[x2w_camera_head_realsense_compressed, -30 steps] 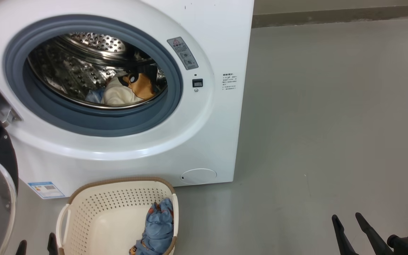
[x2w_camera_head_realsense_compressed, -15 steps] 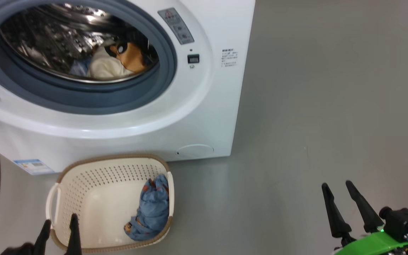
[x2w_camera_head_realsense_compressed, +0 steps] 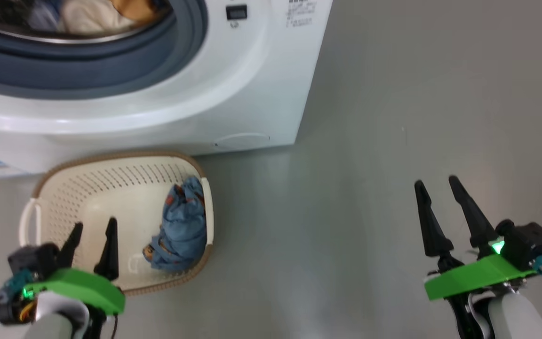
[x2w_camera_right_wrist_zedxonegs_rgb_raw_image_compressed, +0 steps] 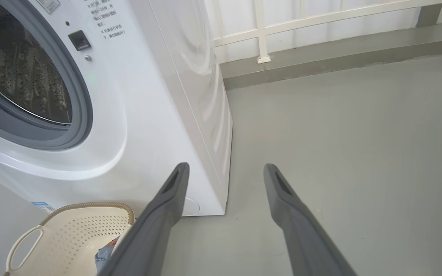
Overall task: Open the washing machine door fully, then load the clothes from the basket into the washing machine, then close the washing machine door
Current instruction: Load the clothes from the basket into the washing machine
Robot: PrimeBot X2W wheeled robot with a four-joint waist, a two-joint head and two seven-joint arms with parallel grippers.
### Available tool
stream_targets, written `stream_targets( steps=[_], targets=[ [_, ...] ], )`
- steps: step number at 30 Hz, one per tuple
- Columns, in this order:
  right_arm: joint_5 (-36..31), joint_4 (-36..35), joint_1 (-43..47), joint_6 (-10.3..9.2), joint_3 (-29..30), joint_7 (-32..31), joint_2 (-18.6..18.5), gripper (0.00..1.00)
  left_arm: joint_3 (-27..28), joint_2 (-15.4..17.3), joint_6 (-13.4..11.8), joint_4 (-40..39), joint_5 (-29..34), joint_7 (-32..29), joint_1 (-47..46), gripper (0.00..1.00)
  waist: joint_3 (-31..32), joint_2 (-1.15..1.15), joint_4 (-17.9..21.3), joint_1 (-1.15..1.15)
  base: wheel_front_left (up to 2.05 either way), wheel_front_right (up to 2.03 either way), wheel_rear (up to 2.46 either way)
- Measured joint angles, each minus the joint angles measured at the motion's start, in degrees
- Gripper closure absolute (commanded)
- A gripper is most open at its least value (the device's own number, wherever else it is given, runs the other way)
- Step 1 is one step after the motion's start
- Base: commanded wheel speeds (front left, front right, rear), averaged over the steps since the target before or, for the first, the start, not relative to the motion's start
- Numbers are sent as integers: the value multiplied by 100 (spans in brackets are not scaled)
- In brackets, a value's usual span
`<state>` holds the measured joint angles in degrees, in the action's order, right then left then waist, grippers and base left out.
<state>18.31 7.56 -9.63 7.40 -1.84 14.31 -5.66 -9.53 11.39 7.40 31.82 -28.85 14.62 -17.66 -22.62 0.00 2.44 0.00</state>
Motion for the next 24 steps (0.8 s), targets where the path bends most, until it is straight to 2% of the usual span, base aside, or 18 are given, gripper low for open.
stream_targets(
  steps=[12,24],
  targets=[
    [-102,-57,-853,0,-130,1,151,0,-1057,270,0,1014,-598,1,-1387,0,-1171,0,117,0,0,0,0],
    [-179,-74,-1287,0,-335,1,192,0,-2594,581,0,1902,-1551,0,-2391,0,-2139,0,271,0,0,0,0]
  ],
)
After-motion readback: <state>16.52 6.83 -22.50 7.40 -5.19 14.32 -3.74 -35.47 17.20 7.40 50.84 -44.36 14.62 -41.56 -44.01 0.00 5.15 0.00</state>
